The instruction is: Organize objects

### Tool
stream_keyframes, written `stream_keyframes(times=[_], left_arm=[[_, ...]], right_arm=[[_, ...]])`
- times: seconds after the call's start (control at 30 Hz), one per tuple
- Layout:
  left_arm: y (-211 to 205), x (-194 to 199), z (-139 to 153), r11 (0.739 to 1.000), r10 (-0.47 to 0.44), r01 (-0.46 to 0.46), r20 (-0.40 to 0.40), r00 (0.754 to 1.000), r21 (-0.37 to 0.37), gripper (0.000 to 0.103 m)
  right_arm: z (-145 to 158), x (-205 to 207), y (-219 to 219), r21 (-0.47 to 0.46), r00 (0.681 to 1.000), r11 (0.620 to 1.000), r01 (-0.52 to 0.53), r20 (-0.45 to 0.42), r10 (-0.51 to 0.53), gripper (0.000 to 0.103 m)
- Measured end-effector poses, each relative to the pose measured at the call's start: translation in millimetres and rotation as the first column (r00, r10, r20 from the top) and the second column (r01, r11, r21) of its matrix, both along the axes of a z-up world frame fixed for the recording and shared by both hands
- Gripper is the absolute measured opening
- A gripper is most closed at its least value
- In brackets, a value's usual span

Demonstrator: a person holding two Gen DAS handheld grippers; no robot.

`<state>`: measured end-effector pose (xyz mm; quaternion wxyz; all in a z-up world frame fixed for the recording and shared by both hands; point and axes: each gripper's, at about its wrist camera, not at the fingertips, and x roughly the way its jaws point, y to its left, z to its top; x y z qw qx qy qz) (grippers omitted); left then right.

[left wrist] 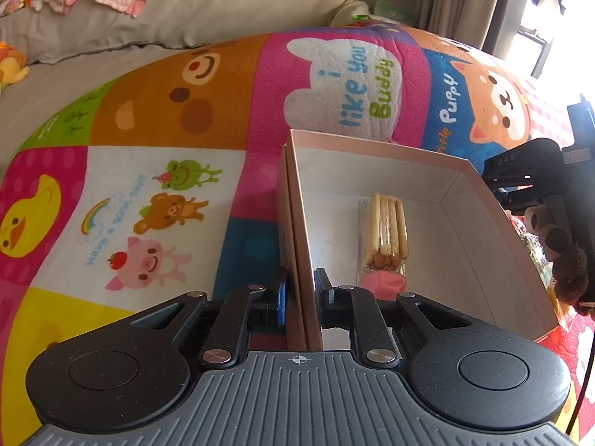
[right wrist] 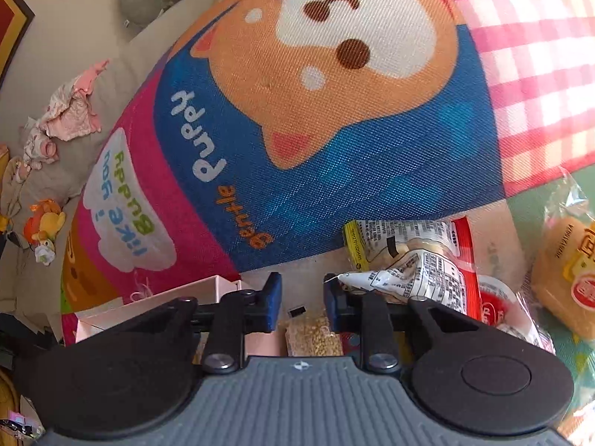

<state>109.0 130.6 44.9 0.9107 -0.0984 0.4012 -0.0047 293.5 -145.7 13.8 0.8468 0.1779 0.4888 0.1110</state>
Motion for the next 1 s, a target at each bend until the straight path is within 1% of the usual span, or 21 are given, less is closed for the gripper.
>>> stream_keyframes(times=[0.1,0.2,0.33,0.4,0.53,0.63,0.73,0.83,0.9,1.0], left_arm=[[0,0,0,1.0,0.004,-0.004,0.001,1.0,-0.004,0.017],[1,0,-1,1.0,0.009,-0.009,0.003,1.0,-0.009,0.017],[2,-1,-2,1.0,0.018,-0.018,0.008,1.0,-0.02,0.017],[2,-1,-2,1.0,0.02,-0.02,0.01,1.0,-0.022,0.017],[2,-1,-1,0.999,0.023,-0.023,0.012,1.0,-0.022,0.017],[0,-1,-1,1.0,0.02,-0.02,0.017,1.0,-0.01,0.017],[-2,-1,-1,1.0,0.015,-0.014,0.018,1.0,-0.004,0.017],[-6,-3,-1,1.0,0.004,-0.004,0.021,1.0,0.007,0.017],[-8,-3,-1,1.0,-0.004,0.004,0.023,1.0,0.016,0.017],[-11,-3,-1,1.0,-0.012,0.011,0.02,1.0,0.024,0.017]], right_arm=[[3,-5,7,-0.051,0.997,0.996,-0.075,0.007,0.076,0.017],[10,-23,3,-0.049,0.988,0.987,-0.154,0.004,0.155,0.017],[13,-61,-9,-0.071,0.972,0.969,-0.235,-0.013,0.234,0.017],[13,-86,-20,-0.073,0.965,0.962,-0.264,-0.009,0.264,0.017],[15,-135,-35,-0.068,0.954,0.951,-0.301,-0.011,0.3,0.017],[16,-173,-44,-0.098,0.944,0.94,-0.328,0.012,0.33,0.017],[22,-204,-54,-0.134,0.949,0.944,-0.302,0.05,0.311,0.019],[25,-233,-67,-0.142,0.958,0.956,-0.257,0.092,0.271,0.033],[23,-249,-67,-0.153,0.959,0.959,-0.24,0.113,0.258,0.047],[22,-268,-62,-0.18,0.959,0.959,-0.217,0.143,0.244,0.058]])
